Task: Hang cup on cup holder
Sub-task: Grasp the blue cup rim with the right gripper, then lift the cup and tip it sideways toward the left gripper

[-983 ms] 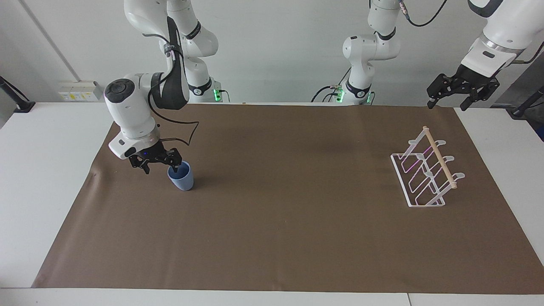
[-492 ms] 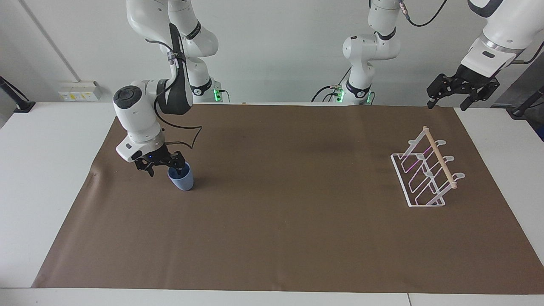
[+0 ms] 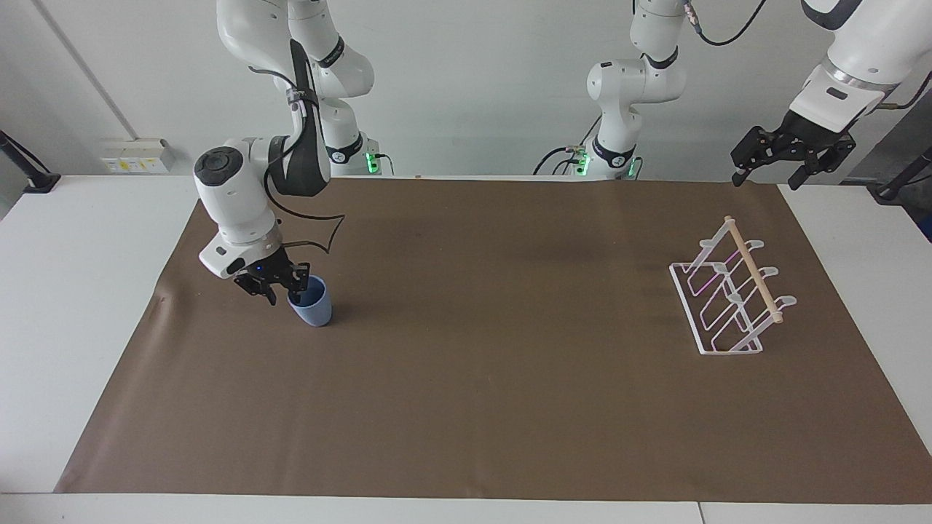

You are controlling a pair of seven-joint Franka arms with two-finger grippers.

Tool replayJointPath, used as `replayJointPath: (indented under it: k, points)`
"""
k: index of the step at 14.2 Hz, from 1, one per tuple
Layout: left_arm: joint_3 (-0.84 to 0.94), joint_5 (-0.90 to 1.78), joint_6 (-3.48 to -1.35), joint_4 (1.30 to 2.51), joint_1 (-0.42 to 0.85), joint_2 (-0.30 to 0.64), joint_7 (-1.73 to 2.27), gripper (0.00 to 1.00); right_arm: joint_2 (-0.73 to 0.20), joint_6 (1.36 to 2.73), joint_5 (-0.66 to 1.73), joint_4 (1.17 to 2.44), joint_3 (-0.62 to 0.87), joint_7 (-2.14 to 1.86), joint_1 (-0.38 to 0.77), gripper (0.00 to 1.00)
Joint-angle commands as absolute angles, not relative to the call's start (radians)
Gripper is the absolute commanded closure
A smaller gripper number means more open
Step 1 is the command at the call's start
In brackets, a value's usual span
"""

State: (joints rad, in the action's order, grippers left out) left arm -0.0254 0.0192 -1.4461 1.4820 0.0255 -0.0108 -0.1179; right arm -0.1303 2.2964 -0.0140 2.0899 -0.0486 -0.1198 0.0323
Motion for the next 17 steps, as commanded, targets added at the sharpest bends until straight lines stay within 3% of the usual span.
replayJointPath:
  k: [1,3,7,17]
  points:
    - [-0.028,-0.002,-1.450,1.509,0.032,-0.035,-0.117,0.00,-0.120,2.298,0.000,2.098,-0.038,-0.152,0.017,1.00]
    - [-0.028,-0.002,-1.450,1.509,0.034,-0.035,-0.115,0.00,-0.118,2.286,0.000,2.085,-0.037,-0.153,0.021,1.00]
    - [-0.029,-0.002,-1.442,1.509,0.032,-0.035,-0.117,0.00,-0.114,2.136,0.018,1.976,-0.025,-0.159,0.029,1.00]
    - [-0.038,-0.003,-1.447,1.509,0.028,-0.035,-0.127,0.00,-0.101,1.763,0.452,1.655,-0.025,-0.235,0.018,1.00]
